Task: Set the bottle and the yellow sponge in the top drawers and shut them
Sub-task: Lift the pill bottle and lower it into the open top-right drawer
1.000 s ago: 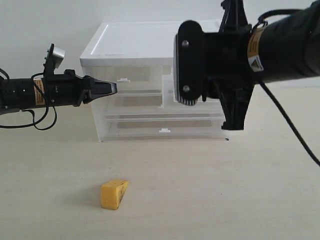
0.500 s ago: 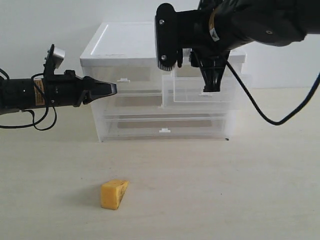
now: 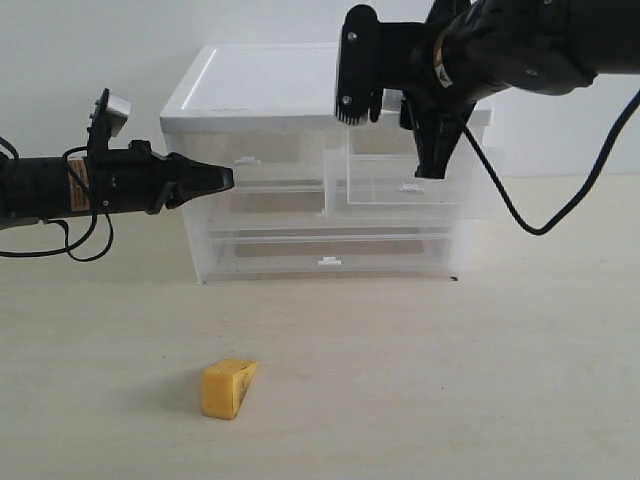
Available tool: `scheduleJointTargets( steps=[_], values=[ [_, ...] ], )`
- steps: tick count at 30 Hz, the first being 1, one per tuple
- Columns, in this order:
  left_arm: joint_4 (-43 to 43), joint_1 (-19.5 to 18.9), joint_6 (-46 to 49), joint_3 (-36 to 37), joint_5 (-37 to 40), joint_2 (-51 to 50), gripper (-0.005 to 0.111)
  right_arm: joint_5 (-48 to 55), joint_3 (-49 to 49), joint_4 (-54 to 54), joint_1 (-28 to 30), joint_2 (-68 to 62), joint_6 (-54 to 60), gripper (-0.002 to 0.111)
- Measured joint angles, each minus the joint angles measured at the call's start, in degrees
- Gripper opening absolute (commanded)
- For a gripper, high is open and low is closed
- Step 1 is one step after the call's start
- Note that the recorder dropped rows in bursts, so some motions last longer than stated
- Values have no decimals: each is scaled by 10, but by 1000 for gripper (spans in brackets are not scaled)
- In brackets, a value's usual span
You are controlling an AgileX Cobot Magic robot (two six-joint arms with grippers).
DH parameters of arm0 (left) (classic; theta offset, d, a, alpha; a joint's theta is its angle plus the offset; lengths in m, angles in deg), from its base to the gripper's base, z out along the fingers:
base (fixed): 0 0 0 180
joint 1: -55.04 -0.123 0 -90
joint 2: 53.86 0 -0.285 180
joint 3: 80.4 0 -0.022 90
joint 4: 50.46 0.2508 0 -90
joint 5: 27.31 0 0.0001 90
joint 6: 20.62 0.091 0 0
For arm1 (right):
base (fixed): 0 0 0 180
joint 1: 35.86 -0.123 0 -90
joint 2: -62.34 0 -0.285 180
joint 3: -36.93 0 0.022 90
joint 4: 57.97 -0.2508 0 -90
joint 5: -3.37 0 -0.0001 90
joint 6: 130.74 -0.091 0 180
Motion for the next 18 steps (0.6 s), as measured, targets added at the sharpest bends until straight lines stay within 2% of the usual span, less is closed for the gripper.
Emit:
scheduleJointTargets(
  steps=[8,13,18],
  values=[
    [7,0,1,0,13,0,4,-9,-1,0,1,0,-37,0],
    [9,0,1,0,16,0,4,34,-1,0,2,-1,-4,0],
    [9,0,1,0,16,0,4,27,-1,-5,3,-3,4,0]
  ],
)
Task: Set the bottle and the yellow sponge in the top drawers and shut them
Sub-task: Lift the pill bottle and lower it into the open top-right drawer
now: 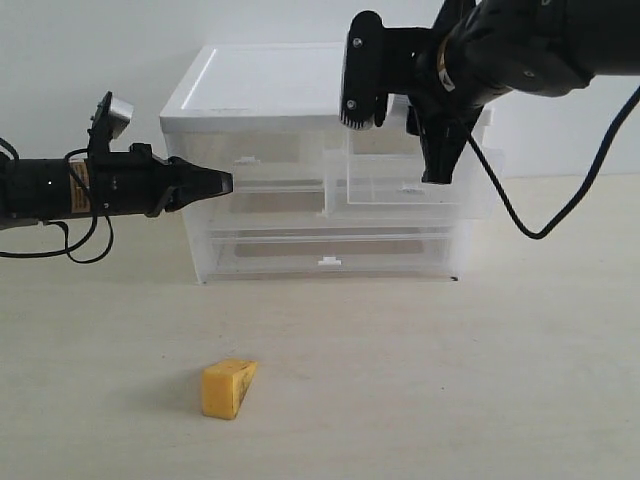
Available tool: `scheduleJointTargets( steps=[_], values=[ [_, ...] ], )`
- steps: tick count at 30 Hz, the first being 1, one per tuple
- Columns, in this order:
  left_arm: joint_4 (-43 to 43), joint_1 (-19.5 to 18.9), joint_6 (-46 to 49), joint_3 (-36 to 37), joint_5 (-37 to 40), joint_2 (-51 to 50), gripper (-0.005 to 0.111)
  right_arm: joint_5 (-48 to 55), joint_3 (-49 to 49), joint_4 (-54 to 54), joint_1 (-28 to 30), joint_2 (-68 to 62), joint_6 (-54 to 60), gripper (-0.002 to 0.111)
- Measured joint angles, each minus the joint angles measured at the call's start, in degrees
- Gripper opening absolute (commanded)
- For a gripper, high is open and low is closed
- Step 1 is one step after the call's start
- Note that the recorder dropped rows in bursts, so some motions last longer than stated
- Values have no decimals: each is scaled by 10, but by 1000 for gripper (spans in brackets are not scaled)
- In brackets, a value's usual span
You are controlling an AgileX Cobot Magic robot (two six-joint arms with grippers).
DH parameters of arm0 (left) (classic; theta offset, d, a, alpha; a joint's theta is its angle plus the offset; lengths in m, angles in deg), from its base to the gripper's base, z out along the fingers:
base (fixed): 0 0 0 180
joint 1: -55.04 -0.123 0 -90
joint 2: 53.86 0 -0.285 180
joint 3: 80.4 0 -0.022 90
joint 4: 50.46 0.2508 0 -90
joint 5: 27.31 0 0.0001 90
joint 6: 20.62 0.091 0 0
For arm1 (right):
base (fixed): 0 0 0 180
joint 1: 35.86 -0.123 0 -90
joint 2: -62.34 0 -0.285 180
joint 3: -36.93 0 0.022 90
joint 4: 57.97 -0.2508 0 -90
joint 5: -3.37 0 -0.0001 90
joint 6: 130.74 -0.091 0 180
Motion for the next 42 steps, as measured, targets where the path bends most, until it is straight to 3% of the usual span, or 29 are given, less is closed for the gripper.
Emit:
scheduleJointTargets(
  steps=[8,11,15,18,34,42],
  values=[
    [1,0,0,0,1,0,4,-6,0,-16,0,-1,1,2],
    [1,0,0,0,1,0,4,-6,0,-20,0,-1,1,16],
    [1,0,0,0,1,0,4,-6,0,-22,0,-1,4,46],
    [1,0,0,0,1,0,4,-7,0,-25,0,-1,6,56],
    [1,0,2,0,1,0,4,2,0,-28,0,-1,8,55],
    [1,0,5,0,2,0,4,1,0,-87,0,34,17,55]
  ],
)
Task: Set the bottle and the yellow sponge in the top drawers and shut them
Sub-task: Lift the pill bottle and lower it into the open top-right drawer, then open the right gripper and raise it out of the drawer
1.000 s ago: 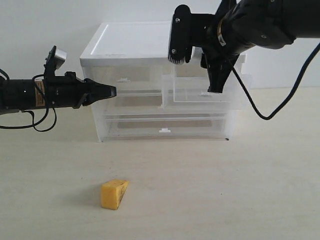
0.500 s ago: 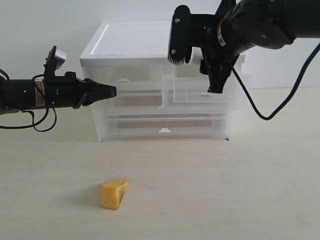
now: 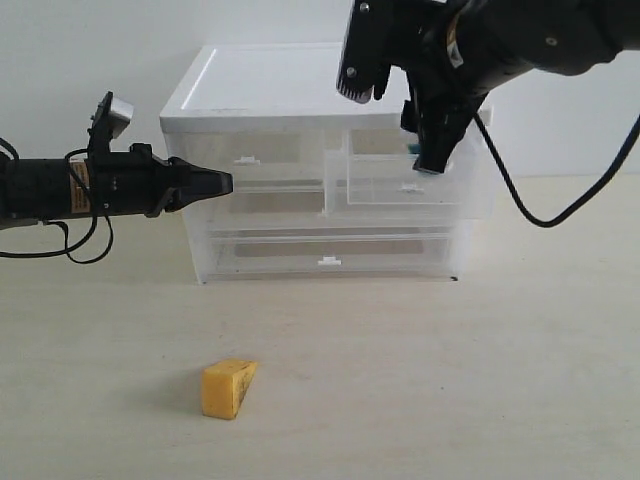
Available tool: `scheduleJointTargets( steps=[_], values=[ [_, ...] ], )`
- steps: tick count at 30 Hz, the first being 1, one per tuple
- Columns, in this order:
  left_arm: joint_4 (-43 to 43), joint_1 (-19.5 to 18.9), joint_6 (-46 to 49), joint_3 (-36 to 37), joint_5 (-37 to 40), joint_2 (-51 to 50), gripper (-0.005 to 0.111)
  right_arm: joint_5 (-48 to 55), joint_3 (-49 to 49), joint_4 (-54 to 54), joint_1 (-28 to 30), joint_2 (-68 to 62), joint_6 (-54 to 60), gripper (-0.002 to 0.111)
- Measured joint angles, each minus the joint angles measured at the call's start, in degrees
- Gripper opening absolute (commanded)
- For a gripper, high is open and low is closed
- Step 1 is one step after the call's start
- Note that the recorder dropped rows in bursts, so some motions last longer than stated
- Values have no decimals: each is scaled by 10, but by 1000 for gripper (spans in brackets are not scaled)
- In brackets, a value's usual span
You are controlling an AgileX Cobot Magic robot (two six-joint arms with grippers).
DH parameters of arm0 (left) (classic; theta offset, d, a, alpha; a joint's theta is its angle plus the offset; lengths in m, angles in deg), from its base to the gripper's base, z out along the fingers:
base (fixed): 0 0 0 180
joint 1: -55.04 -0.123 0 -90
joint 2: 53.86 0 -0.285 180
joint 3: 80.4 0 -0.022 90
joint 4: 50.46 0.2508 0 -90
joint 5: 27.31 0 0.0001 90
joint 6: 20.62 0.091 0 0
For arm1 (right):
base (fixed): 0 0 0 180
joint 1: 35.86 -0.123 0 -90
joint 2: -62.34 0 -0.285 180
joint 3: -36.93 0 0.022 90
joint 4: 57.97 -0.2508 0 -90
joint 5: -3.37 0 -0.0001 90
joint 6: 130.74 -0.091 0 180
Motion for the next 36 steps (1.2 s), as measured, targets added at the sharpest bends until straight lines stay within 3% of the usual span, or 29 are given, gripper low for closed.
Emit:
scheduleJointTargets(
  steps=[11,14,16,25,31,36],
  values=[
    [0,0,0,0,0,0,4,2,0,-43,0,16,-1,53],
    [0,0,0,0,0,0,4,2,0,-44,0,16,-27,32],
    [0,0,0,0,0,0,4,2,0,-41,0,17,-65,4],
    [0,0,0,0,0,0,4,28,0,-20,34,32,-308,0],
    [0,0,0,0,0,0,4,45,0,-182,113,32,-305,0],
    [0,0,0,0,0,0,4,46,0,-453,154,32,-121,0]
  ],
)
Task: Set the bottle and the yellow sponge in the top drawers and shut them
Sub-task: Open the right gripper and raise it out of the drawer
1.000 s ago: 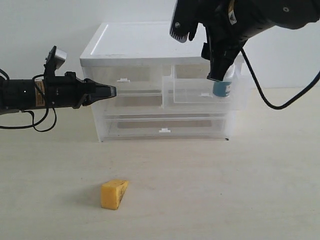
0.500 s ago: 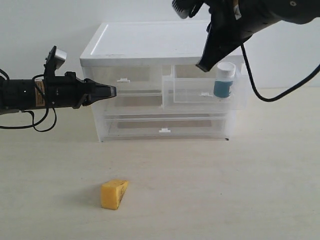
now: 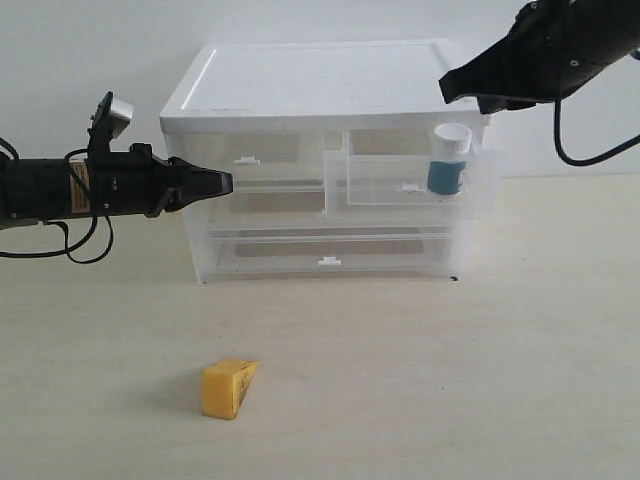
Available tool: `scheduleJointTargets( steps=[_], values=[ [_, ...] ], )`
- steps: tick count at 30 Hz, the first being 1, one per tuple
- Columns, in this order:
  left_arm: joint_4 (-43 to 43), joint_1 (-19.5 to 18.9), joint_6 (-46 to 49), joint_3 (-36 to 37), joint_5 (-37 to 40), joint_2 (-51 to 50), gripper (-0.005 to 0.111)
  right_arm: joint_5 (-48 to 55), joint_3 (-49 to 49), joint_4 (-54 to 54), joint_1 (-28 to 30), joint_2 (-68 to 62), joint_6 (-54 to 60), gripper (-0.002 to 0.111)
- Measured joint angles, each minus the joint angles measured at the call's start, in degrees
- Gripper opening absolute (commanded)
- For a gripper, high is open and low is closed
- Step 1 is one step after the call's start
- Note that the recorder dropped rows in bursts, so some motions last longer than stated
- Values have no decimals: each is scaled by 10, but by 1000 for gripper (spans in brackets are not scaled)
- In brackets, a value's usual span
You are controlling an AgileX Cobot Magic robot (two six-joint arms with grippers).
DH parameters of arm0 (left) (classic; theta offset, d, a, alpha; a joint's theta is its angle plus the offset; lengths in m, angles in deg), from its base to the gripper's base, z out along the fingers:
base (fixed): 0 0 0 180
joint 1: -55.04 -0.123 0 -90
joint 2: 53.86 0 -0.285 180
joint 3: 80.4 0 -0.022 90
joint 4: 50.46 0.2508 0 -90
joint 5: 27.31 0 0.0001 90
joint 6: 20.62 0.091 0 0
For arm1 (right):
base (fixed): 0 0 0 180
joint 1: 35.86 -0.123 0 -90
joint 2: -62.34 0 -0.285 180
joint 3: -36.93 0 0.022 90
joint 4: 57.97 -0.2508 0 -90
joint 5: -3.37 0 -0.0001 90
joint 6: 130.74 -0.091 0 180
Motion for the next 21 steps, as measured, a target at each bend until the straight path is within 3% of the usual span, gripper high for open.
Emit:
scheduleJointTargets(
  steps=[2,5,21],
  values=[
    [0,0,0,0,0,0,4,6,0,-98,7,0,74,0],
    [0,0,0,0,0,0,4,10,0,-156,8,0,122,0],
    [0,0,0,0,0,0,4,-18,-1,-184,-9,-52,138,0]
  ],
)
